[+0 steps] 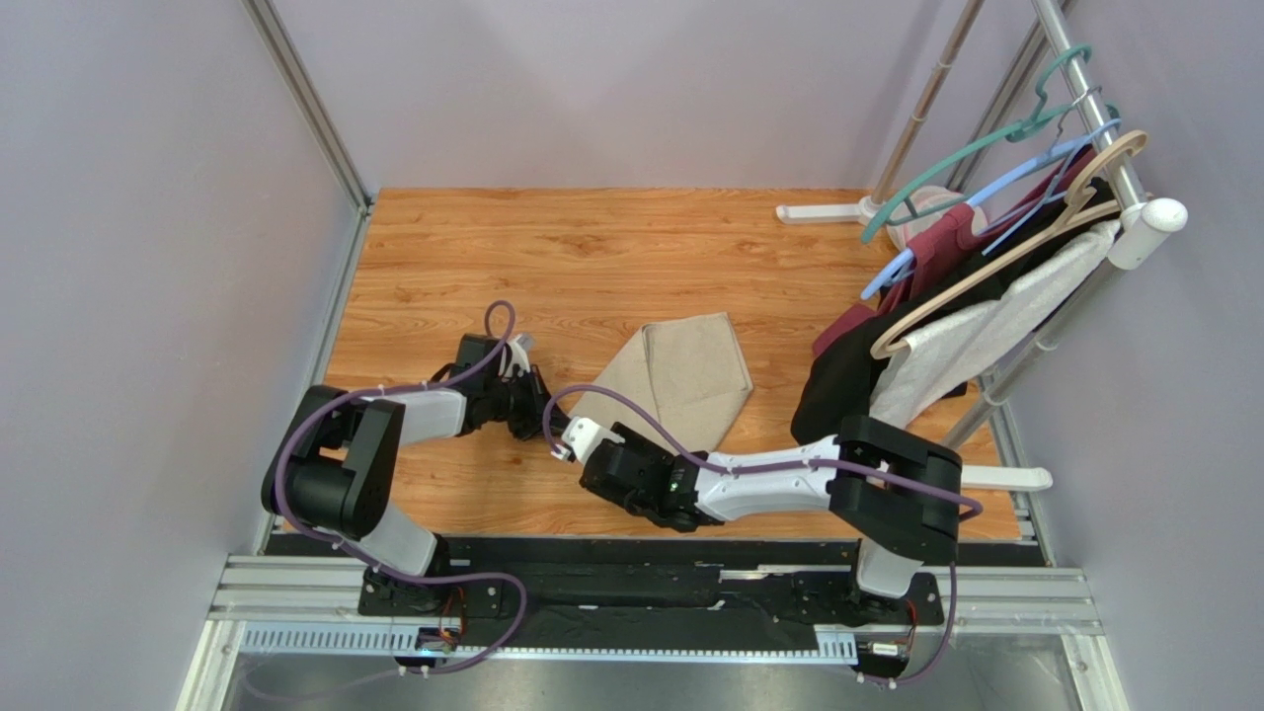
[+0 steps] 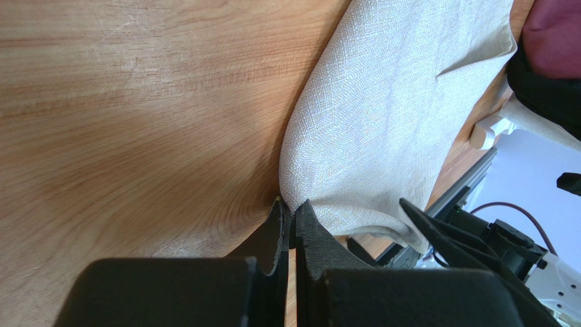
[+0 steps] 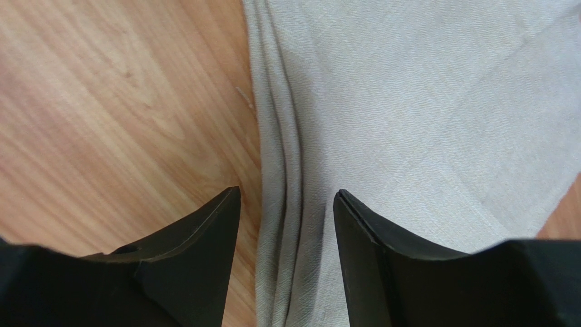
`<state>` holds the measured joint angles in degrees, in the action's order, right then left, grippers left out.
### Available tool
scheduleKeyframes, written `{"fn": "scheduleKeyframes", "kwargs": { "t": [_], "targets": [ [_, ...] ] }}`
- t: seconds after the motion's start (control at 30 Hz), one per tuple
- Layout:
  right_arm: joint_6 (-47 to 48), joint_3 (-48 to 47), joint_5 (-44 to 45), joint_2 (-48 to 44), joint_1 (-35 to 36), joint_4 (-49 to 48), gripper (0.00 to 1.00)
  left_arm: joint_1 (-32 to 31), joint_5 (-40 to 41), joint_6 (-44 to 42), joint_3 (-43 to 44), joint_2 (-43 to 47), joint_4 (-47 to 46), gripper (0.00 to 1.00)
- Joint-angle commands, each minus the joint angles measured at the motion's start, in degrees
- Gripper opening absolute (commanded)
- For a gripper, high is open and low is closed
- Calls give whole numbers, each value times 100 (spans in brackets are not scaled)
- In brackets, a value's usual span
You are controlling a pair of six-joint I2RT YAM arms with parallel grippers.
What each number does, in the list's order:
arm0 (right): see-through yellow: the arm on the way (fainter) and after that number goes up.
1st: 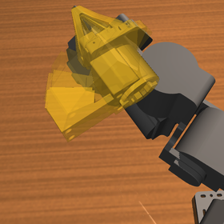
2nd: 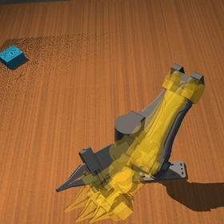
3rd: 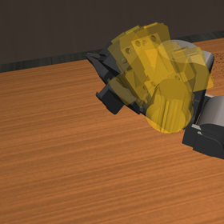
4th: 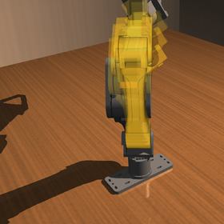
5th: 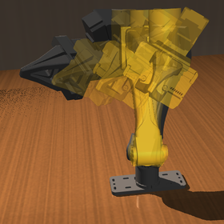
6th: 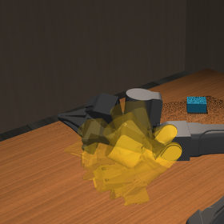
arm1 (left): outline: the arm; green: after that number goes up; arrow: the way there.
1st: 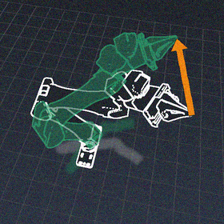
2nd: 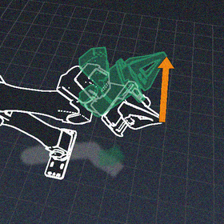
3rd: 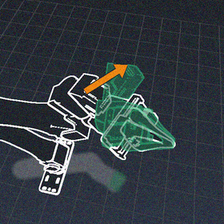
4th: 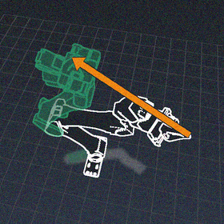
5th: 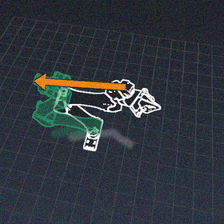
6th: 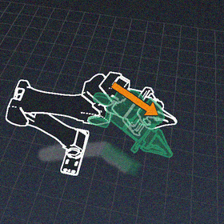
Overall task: Fold the napkin, place the utensils inside, and roll it up
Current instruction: Roll the napkin with the utensil
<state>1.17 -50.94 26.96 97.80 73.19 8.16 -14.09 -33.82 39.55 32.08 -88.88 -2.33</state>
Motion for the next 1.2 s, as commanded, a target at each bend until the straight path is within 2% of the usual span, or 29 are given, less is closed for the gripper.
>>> {"fn": "scheduleKeyframes", "kwargs": {
  "t": [0.0, 0.27, 0.37, 0.4, 0.5, 0.53, 0.57, 0.6, 0.63, 0.73, 0.83, 0.93, 1.17],
  "targets": [
    [76, -118, 906, 230, 99, -17, 56, 64, 51, -167, 124, -6, 118, 0],
    [68, -197, 1276, 661, 257, 203, 50, 82, 51, -176, 141, 2, 136, 0],
    [76, -241, 1207, 837, 319, 299, 31, 90, 25, -167, 132, 2, 119, 0],
    [68, -285, 1171, 890, 328, 335, 21, 90, 16, -158, 132, 2, 92, 0],
    [-2, -320, 891, 934, 328, 484, 0, 90, -124, -149, 106, 90, -83, 0],
    [-55, -285, 638, 821, 328, 476, 0, 90, -168, -123, 106, 195, -101, 4],
    [-82, -268, 478, 741, 319, 484, 0, 108, -160, -106, 97, 283, -110, 21],
    [-82, -233, 303, 662, 267, 467, 0, 125, -134, -97, 97, 379, -101, 30],
    [-82, -189, -91, 540, 223, 476, 0, 143, -46, -88, 88, 607, -75, 49],
    [-363, -110, -925, 135, -14, 441, 0, 204, 383, -184, 53, 1177, 206, 67],
    [-512, -48, -1839, -243, -339, 318, 0, 257, 884, -290, -78, 1801, 522, 72],
    [-653, 22, -2614, -489, -726, 160, 0, 284, 1271, -378, -324, 2425, 646, 73],
    [-1074, 207, -4540, -560, -1649, -473, 0, 284, 1317, -641, -1115, 3596, 268, 73]
  ]
}}
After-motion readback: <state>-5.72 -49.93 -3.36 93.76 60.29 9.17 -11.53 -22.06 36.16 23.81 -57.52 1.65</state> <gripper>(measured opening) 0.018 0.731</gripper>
